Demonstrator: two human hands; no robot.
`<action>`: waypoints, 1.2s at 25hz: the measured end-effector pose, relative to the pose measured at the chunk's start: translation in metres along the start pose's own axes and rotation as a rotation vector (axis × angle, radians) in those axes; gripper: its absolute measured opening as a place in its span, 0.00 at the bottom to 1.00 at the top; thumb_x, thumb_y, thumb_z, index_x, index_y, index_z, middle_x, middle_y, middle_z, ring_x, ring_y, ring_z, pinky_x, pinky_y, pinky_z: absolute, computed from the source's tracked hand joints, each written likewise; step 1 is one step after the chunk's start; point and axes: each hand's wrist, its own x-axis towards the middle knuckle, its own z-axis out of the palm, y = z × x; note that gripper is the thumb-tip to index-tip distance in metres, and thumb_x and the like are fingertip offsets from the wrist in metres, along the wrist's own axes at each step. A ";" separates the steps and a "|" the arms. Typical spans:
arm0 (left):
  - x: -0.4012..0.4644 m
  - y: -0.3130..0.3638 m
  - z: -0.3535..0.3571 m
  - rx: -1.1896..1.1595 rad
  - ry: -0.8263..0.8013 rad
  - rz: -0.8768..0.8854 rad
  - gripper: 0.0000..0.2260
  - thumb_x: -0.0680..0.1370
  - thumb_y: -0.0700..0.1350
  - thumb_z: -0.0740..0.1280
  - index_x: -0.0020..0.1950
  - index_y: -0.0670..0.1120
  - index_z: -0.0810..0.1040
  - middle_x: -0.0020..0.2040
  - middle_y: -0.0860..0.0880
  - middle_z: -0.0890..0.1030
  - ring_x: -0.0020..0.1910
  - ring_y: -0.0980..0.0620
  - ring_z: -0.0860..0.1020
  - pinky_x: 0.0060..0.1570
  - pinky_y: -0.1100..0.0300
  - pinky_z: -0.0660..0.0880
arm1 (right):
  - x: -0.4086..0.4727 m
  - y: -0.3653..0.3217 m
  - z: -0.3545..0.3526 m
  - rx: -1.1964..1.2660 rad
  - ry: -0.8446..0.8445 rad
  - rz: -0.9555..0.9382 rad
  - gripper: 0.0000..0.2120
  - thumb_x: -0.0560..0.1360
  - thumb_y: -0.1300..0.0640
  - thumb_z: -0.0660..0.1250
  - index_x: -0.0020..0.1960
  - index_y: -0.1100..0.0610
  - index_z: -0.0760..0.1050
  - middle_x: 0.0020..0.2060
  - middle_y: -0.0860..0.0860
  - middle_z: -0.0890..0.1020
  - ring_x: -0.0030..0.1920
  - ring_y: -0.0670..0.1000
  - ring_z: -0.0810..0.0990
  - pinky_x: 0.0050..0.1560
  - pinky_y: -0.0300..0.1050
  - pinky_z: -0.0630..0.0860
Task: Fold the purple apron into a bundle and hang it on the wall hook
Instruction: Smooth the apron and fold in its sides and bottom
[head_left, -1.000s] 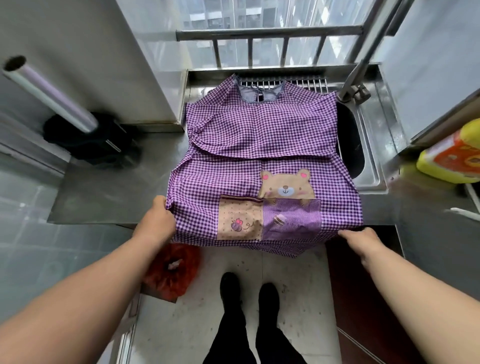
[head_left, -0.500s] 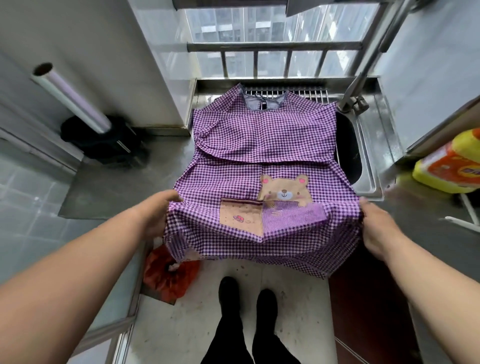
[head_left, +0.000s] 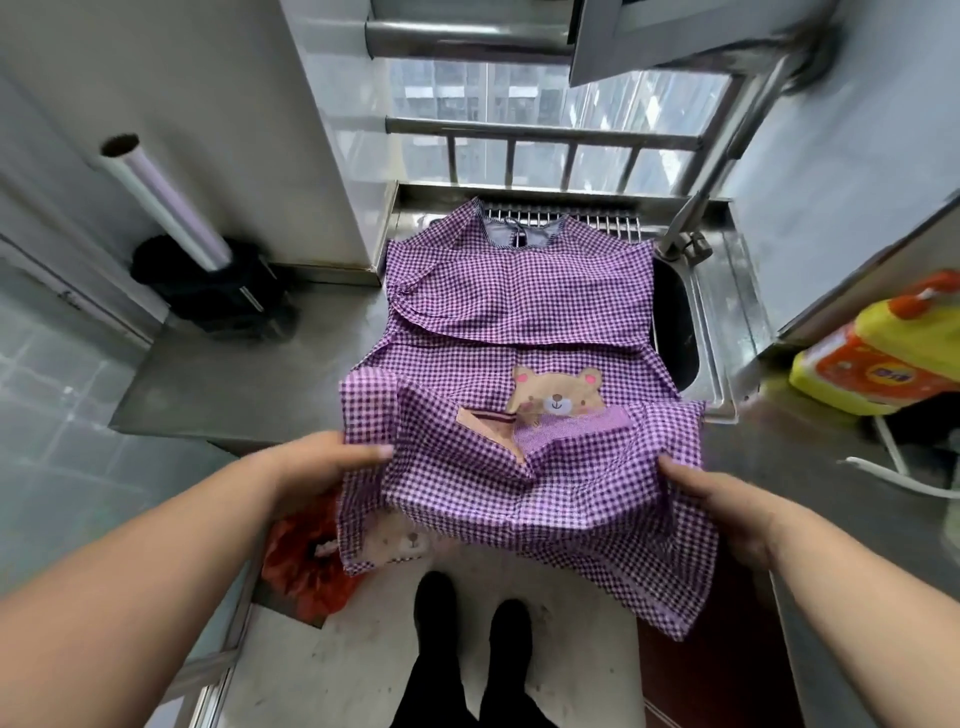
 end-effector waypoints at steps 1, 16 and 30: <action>0.002 -0.008 0.003 0.037 0.024 0.000 0.26 0.73 0.49 0.79 0.70 0.44 0.80 0.65 0.44 0.84 0.62 0.43 0.83 0.70 0.42 0.74 | -0.005 0.010 0.003 -0.122 -0.029 0.030 0.33 0.66 0.46 0.80 0.65 0.63 0.81 0.53 0.60 0.89 0.51 0.60 0.89 0.60 0.56 0.80; -0.032 -0.025 0.018 -0.263 0.274 -0.017 0.17 0.86 0.49 0.64 0.65 0.37 0.81 0.58 0.37 0.86 0.62 0.35 0.83 0.69 0.40 0.75 | -0.042 0.002 0.011 0.187 -0.011 0.036 0.15 0.82 0.54 0.65 0.58 0.63 0.84 0.52 0.61 0.88 0.45 0.59 0.88 0.43 0.56 0.87; -0.087 -0.012 0.041 -0.338 0.299 0.320 0.22 0.81 0.31 0.61 0.70 0.49 0.79 0.64 0.34 0.80 0.54 0.36 0.84 0.50 0.42 0.82 | -0.102 0.039 0.072 -0.017 0.594 -0.507 0.27 0.80 0.59 0.72 0.76 0.52 0.66 0.61 0.55 0.79 0.58 0.58 0.83 0.64 0.61 0.80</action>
